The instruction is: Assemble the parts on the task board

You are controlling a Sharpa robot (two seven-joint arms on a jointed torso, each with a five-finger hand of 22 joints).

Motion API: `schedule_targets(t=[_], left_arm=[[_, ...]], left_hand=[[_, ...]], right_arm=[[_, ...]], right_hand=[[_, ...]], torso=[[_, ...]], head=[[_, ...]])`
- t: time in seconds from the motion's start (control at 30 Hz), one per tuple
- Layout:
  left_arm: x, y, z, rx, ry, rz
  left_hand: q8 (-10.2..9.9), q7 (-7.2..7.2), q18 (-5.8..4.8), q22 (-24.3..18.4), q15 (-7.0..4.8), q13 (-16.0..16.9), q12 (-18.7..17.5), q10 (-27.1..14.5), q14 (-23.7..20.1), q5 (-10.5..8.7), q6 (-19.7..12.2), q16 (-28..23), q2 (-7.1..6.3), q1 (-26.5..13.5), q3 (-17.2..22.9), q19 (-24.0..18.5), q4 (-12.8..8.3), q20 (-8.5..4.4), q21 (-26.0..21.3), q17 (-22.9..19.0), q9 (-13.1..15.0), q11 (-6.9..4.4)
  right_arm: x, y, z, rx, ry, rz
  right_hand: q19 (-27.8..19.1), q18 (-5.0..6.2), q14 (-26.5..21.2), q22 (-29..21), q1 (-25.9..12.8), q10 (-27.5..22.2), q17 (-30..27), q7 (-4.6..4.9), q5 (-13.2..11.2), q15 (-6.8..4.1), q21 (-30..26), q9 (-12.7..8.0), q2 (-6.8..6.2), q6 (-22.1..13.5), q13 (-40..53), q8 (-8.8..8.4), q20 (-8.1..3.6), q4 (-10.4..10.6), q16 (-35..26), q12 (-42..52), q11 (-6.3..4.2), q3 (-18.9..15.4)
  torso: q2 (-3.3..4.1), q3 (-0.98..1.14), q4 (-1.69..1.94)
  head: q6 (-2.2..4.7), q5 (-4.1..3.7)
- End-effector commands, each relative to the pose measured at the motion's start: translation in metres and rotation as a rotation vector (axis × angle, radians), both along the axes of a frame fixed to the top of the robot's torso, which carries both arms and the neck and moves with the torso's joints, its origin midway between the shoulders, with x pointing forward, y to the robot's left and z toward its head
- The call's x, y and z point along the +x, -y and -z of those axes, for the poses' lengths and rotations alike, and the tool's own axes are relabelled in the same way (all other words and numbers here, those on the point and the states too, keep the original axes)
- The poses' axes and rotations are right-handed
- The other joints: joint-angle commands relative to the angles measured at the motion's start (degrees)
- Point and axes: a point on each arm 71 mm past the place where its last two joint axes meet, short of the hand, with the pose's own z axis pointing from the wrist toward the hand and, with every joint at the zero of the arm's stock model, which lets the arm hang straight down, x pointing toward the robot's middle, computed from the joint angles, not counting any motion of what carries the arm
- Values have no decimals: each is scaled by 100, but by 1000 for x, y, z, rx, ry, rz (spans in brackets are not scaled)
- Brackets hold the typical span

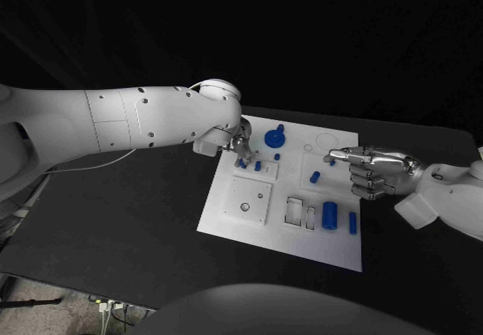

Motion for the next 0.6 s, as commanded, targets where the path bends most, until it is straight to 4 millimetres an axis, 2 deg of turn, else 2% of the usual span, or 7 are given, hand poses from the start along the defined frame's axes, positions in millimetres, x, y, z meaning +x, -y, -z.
schedule_targets(t=[0.03, 0.1, 0.27, 0.37, 0.6], left_arm=[[-4, -8, 9, 124, -40, -74], [-5, -8, 10, 124, -48, -71], [-6, -8, 12, 125, -61, -66], [-6, -8, 12, 123, -65, -64], [-6, -7, 12, 105, -60, -62]], left_hand=[[-116, -243, -42, 1510, 38, 1510, 14, 534, 591, -275, 268, 14, -145, -14, 85, 607, -207, 55, 25, 1509, -57, -42], [-193, -245, -42, 1510, 40, 1510, 14, 534, 591, -551, 262, 14, -191, 1, -40, 607, -137, 57, 25, 1509, -87, -44], [-329, -241, -34, 1498, 47, 1510, 14, 534, 591, -957, 253, 14, -274, -8, -252, 590, 32, 62, -6, 1509, -141, -36], [-398, -226, -28, 1490, 59, 1510, 14, 534, 591, -1224, 262, 14, -297, -111, -384, 578, 215, 67, -29, 1509, -175, -23], [-497, -197, -20, 1479, 79, 1510, 14, 534, 591, -1566, 248, 14, -308, -208, -577, 562, 511, 84, -62, 1509, -198, 3]], right_arm=[[-1, -1, 0, 11, -1, -15], [-1, -1, 0, 11, -1, -15], [-1, -1, 0, 10, -1, -15], [-1, -1, 0, 10, -1, -14], [-1, -1, 0, 10, -1, -14]], right_hand=[[608, -36, 598, 1509, 51, 617, 1509, -13, 27, -24, 25, -10, 7, 32, 1493, -5, -35, -27, 20, 15, -40, 5], [608, -36, 598, 1509, 54, 617, 1509, -14, 30, -24, 25, -12, 8, 31, 1493, -5, -35, -30, 20, 15, -40, 6], [608, -36, 598, 1509, 54, 617, 1509, -14, 30, -24, 25, -12, 8, 31, 1493, -5, -35, -30, 20, 15, -40, 6], [608, -36, 598, 1509, 54, 617, 1509, -14, 30, -24, 25, -12, 8, 31, 1493, -5, -35, -30, 20, 15, -40, 6], [608, -36, 598, 1509, 64, 617, 1509, -15, 39, -26, 25, -16, 10, 30, 1493, -5, -37, -39, 20, 15, -42, 8]], torso=[[1, -1, -1], [2, -1, 0], [-1, -1, 3], [2, 0, 1], [2, 0, 2]], head=[[0, 0], [0, -1], [0, -4], [0, 1], [0, 4]])
